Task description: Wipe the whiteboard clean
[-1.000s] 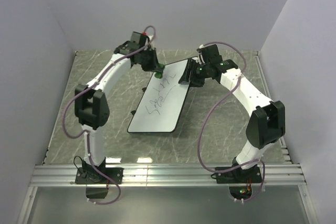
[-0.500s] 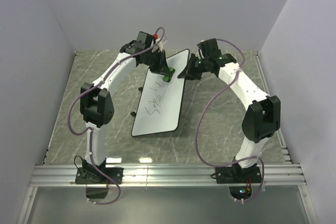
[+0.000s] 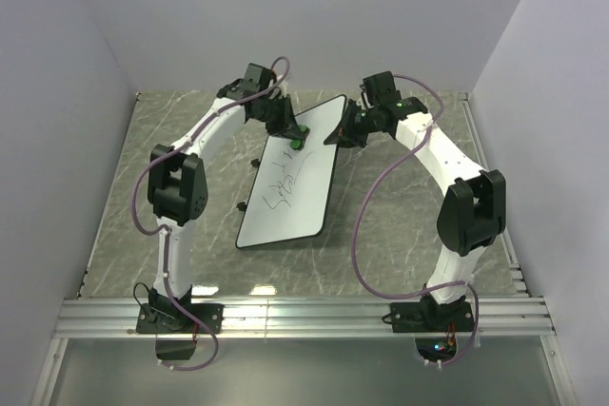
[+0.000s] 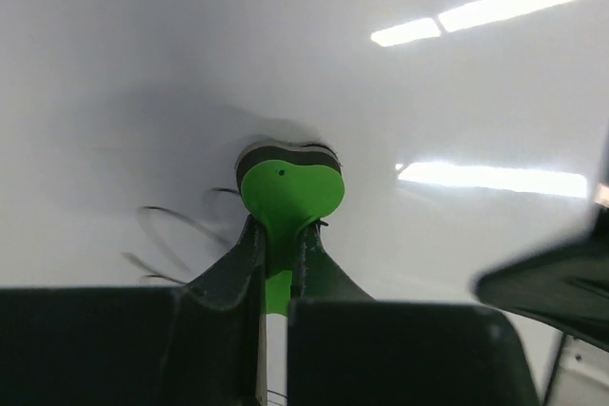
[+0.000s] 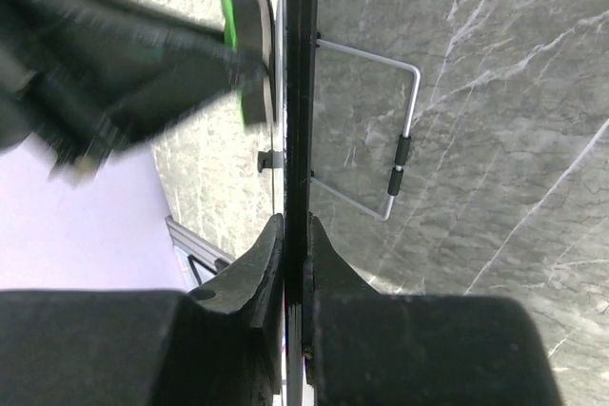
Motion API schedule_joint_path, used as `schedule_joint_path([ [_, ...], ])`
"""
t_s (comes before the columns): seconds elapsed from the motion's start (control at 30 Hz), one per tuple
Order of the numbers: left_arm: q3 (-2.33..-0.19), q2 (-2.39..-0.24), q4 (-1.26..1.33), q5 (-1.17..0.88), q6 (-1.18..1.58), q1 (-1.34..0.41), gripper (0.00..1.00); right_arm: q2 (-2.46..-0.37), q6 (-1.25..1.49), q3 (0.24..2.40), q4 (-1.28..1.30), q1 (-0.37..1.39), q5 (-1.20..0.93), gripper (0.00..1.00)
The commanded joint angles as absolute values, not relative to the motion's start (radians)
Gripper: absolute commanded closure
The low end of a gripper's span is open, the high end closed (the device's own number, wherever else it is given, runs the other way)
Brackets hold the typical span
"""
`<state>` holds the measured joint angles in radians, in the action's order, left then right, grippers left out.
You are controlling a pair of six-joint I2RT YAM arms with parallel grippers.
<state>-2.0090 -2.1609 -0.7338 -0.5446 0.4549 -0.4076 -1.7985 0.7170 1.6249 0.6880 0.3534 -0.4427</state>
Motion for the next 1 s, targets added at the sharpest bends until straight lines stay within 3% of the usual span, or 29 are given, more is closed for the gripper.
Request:
schedule_joint_path([
  [0.0,-1.861,-2.232,-0.745,-0.445,0.466,-0.374,1.00,-1.792,0.534,1.625,0.703,0.385,-0.319,1.00],
  [0.2,-1.755,-2.229,-0.735,-0.376,0.430,-0.331,1.00,-1.778,0.537,1.609,0.698,0.385,-0.313,1.00],
  [0.43,-1.677,-2.148,-0.680,-0.432,0.452,-0.356,1.00,-1.779,0.557,1.597,0.681,0.385,-0.325,1.00],
  [0.8,-1.977,-2.154,-0.621,-0.620,0.620,-0.523,1.00,-1.773,0.561,1.572,0.663,0.390,-0.353,1.00],
  [0.97,-1.802,-2.102,-0.536,-0.640,0.661,-0.545,1.00,-1.759,0.546,1.589,0.692,0.390,-0.333,1.00],
])
